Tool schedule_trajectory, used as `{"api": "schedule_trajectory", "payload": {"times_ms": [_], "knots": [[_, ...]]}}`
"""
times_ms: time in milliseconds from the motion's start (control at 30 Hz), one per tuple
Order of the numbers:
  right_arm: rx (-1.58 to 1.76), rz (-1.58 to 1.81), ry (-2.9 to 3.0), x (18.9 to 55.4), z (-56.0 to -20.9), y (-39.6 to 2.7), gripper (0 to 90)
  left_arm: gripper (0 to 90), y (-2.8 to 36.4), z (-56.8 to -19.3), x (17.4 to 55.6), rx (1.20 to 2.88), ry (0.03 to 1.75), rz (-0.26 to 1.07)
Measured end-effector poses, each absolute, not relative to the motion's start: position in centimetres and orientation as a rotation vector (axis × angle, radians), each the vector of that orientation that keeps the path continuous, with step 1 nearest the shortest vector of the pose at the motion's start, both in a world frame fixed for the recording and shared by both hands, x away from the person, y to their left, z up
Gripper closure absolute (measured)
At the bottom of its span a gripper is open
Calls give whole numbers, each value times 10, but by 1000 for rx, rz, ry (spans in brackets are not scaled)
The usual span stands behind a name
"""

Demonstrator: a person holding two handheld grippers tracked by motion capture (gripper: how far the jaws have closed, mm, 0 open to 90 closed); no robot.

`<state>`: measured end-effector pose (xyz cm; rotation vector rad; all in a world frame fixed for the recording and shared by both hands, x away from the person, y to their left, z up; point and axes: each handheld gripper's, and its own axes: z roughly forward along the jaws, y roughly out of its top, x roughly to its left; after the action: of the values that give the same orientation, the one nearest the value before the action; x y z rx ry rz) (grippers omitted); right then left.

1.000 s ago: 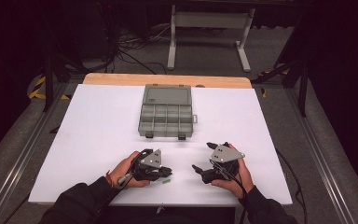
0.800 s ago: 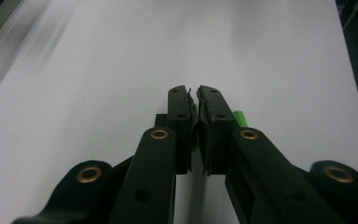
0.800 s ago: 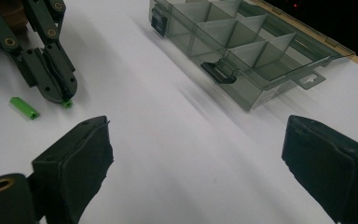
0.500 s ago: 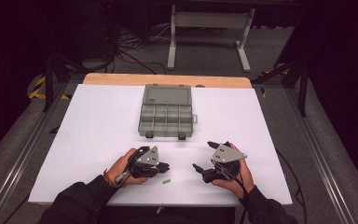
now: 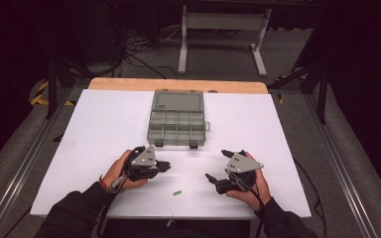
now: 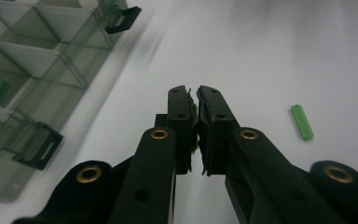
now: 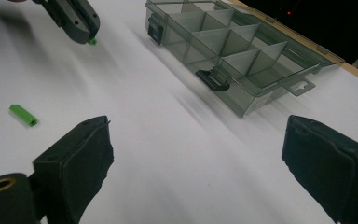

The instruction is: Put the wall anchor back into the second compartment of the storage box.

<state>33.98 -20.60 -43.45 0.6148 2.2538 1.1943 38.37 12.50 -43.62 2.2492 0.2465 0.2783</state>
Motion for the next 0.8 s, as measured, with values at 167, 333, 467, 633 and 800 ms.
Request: {"api": "schedule_trajectory", "payload": {"times_ms": [167, 333, 467, 633, 800], "knots": [[611, 1195, 2251, 339, -434, -205, 87, 843, 139, -429, 389, 2212, 292, 316], [614, 1196, 2248, 339, -434, -205, 87, 843, 143, -424, 393, 2194, 316, 342], [611, 1195, 2246, 339, -433, -205, 88, 843, 147, -418, 400, 2165, 339, 360], [611, 1197, 2245, 339, -433, -204, 88, 843, 150, -413, 406, 2149, 355, 379], [616, 1204, 2239, 339, -433, -204, 87, 843, 152, -405, 419, 2128, 385, 404]]}}
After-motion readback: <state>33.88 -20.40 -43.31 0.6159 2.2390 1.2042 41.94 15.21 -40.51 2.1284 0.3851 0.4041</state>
